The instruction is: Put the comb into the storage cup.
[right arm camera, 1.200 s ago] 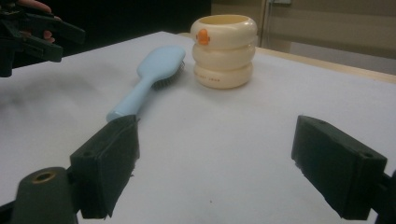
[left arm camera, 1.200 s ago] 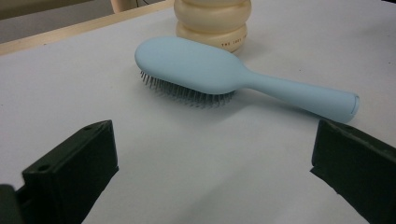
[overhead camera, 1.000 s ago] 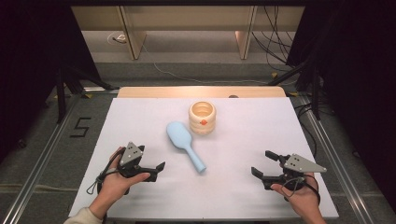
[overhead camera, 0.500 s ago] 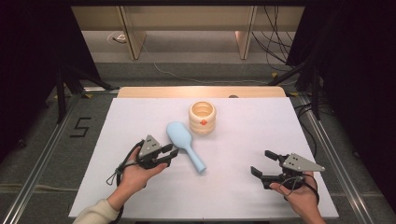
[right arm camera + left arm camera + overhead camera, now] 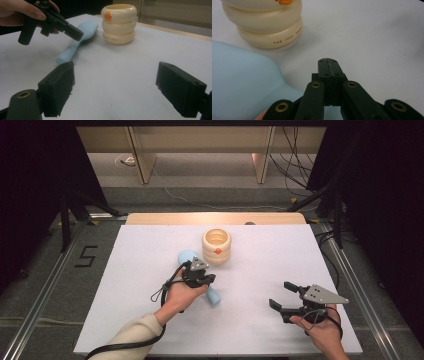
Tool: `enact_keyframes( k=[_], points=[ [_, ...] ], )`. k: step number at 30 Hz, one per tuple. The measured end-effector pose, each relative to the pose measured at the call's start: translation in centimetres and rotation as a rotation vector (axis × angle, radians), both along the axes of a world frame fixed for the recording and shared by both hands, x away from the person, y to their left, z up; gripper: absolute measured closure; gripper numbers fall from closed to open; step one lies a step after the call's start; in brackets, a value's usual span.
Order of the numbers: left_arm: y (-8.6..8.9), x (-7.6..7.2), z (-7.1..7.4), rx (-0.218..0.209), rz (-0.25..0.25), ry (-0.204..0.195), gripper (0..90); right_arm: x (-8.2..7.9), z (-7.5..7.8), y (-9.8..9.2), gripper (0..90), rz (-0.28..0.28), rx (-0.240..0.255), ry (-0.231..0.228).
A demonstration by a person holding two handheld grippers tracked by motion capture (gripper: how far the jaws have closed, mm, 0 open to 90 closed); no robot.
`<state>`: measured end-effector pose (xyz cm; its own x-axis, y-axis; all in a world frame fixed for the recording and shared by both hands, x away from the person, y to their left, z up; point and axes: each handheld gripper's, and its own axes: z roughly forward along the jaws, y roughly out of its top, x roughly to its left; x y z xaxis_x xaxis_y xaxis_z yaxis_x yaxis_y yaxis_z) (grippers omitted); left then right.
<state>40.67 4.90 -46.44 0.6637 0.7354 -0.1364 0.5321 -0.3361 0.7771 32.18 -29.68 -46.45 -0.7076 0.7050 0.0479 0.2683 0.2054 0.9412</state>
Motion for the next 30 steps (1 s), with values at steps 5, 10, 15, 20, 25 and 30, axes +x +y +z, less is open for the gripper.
enact_keyframes(
  k=[5, 10, 15, 20, 25, 30],
  points=[
    [-1.1, 0.7, -0.4, 0.017, 0.002, 0.019, 89.8, 0.0, 0.0, -0.1, 16.4, -0.001, 0.000, 0.003],
    [-2.2, 1.3, -0.8, 0.050, 0.002, 0.045, 89.8, 0.0, 0.0, -0.1, 16.4, 0.001, 0.002, 0.004],
    [-2.7, 1.6, -1.0, 0.072, 0.002, 0.065, 89.8, 0.0, 0.0, -0.2, 16.5, 0.000, 0.005, 0.007],
    [-3.0, 1.8, -1.4, 0.091, -0.003, 0.075, 89.8, 0.0, 0.0, -0.2, 16.5, 0.000, 0.010, 0.009],
    [-3.2, 1.7, -1.7, 0.109, -0.009, 0.089, 89.8, 0.0, 0.0, -0.3, 16.5, 0.000, 0.010, 0.010],
    [-3.3, 1.7, -2.0, 0.132, -0.016, 0.121, 89.8, 0.0, 0.0, -0.3, 16.5, 0.000, 0.011, 0.011]
  ],
)
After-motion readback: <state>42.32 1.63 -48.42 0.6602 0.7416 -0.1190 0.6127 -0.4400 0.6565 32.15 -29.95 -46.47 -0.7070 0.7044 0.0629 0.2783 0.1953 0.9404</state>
